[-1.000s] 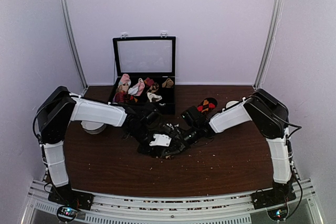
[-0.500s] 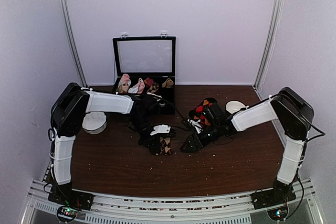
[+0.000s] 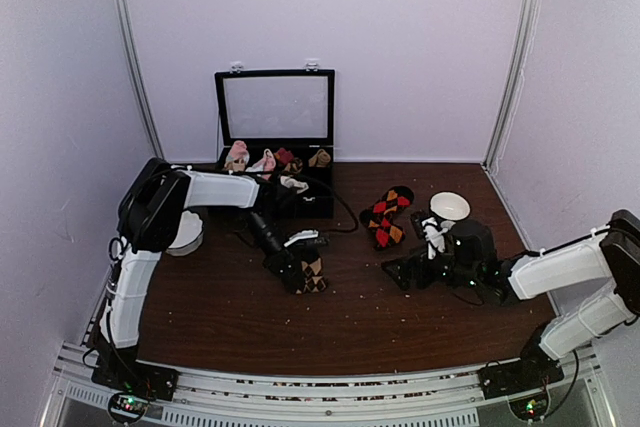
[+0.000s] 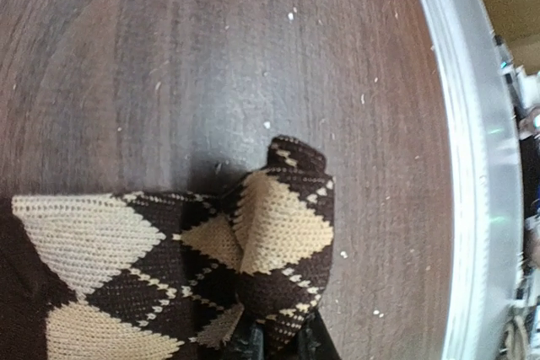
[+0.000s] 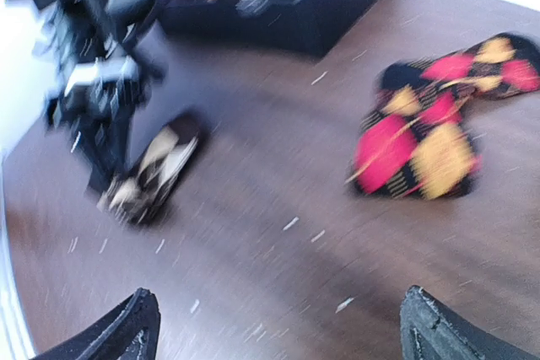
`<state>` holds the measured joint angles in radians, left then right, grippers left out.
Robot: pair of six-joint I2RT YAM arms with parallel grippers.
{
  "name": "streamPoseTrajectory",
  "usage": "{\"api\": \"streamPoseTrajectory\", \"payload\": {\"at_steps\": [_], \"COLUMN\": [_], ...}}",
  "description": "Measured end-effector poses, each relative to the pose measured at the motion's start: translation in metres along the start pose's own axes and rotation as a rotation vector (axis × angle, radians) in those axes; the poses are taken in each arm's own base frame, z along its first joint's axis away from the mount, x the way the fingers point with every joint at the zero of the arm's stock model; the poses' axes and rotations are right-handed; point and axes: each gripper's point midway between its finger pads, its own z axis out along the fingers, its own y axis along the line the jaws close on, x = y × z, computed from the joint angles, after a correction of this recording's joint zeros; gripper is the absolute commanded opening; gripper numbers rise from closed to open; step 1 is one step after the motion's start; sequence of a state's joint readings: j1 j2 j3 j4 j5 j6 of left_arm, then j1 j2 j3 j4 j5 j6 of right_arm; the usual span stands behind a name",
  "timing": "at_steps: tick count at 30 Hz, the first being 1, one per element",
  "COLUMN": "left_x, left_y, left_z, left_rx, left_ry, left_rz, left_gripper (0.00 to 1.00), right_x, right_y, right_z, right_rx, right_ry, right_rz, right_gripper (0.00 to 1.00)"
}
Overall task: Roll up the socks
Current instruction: Roll the sock at the center of the board.
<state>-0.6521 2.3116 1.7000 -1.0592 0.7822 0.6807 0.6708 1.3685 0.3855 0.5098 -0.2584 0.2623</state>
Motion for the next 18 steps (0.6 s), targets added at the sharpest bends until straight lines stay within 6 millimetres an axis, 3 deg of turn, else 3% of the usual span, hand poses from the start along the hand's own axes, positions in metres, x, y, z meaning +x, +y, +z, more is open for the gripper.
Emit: {"api": "streamPoseTrajectory", "payload": {"at_steps": [3,6,9,12,15,18], "left_x": [0.002,0.004,0.006,0.008,0.010,0.011], "left_y": [-0.001,-0.003,-0.006,-0.010,-0.014,-0.016], "left_z": [0.000,0.000,0.001,0.004,0.004,0.004], "left_rx": [0.053,0.080,0.103,0.136,0.159,0.169], "left_ry": [-0.025,-0.033,-0.030,-0.028,-0.028,-0.026], "left_rz": [-0.058,-0.088,-0.109,-0.132,-0.140,-0.141], "left_gripper": [0.10,0.10,0.10,0.10,0.10,0.10], "right_x": [-0.023,-0.050,-0.066,-0.077,-0.071,-0.057], "right_y": [-0.018,-0.023,-0.022,-0.038,-0.063,-0.056], "right_z": [-0.001,-0.002,-0.001,0.003,0.005,0.004], "right_rx": [0.092,0.127,0.082,-0.006,-0.064,-0.088], "right_ry": [-0.095,-0.182,-0.232,-0.302,-0.359,-0.336], "right_rz": [0.035,0.044,0.083,0.203,0.341,0.358], "right_gripper": [1.00,1.00,1.00,1.00,1.00,1.00]}}
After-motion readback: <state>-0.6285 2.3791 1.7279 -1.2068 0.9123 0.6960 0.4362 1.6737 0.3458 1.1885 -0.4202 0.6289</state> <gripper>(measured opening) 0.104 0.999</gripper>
